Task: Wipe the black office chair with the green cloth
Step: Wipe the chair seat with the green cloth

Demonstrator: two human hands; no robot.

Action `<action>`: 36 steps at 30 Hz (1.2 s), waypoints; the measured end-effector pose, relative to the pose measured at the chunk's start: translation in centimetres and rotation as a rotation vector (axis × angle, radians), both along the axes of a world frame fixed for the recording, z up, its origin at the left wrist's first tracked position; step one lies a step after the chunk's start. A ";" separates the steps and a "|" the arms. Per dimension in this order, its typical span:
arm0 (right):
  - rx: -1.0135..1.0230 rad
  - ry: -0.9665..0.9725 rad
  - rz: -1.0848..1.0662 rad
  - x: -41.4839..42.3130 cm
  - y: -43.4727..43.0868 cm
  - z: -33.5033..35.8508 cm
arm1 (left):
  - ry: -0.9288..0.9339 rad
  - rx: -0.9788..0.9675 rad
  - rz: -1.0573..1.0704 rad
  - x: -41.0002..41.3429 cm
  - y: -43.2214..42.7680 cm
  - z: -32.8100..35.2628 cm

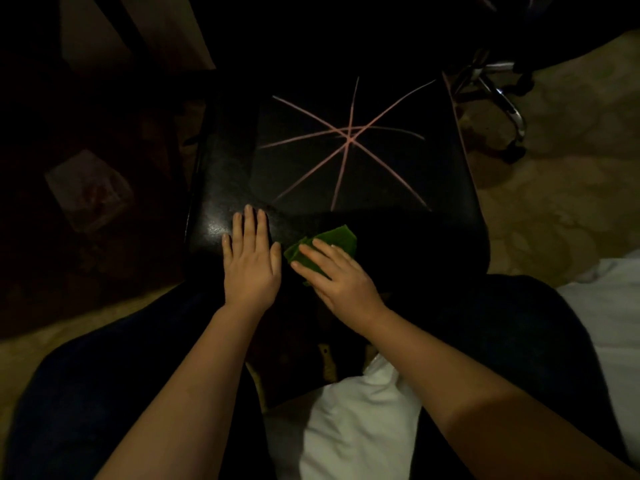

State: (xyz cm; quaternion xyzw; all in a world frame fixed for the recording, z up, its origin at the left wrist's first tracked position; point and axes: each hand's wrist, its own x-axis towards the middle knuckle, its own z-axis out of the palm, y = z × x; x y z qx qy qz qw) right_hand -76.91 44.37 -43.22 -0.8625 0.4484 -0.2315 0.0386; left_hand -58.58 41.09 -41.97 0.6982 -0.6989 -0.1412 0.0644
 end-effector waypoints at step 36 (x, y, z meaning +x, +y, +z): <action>0.200 -0.241 -0.519 -3.4 -0.1 0.9 | -0.083 -0.045 -0.004 1.2 -1.2 -0.4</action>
